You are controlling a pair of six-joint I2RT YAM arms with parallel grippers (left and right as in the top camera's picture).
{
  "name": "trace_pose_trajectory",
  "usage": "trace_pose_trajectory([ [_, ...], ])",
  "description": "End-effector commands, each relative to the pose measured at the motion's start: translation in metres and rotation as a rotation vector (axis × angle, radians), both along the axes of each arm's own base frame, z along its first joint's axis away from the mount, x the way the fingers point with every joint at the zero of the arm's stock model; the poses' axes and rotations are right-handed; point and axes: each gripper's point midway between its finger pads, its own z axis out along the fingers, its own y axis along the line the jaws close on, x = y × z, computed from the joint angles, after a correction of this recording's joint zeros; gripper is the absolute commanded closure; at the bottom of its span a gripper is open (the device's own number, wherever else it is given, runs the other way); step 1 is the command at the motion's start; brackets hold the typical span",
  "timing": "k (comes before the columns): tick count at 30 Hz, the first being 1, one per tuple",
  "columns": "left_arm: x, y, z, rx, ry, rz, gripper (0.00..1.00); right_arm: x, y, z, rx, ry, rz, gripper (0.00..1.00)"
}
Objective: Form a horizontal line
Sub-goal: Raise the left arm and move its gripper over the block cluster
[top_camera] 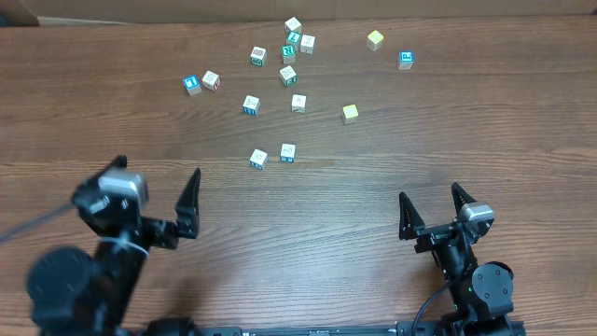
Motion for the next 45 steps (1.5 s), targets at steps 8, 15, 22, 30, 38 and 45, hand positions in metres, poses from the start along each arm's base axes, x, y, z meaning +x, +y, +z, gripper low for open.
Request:
trace_pose_trajectory([
  [8,0.046,-0.008,0.087,-0.035,0.194,-0.057,0.0,0.0,0.001,-0.001,-0.003,-0.007,0.003,0.0],
  [15,0.091,-0.01,0.076,-0.058,0.438,-0.091,0.01,0.0,0.001,-0.001,-0.003,-0.007,0.003,0.0],
  [22,0.13,-0.008,0.001,-0.063,0.77,-0.108,0.0,0.0,0.001,-0.001,-0.003,-0.007,0.003,0.0],
  [30,0.177,-0.011,-0.074,-0.201,1.007,-0.074,0.37,0.0,0.001,-0.001,-0.003,-0.007,0.003,0.0],
  [38,0.18,-0.041,-0.144,-0.262,1.276,-0.149,0.96,0.0,0.001,-0.001,-0.003,-0.007,0.003,0.0],
  [45,0.177,-0.069,-0.186,-0.165,1.4,-0.141,0.96,0.0,0.001,-0.001,-0.003,-0.007,0.003,0.0],
])
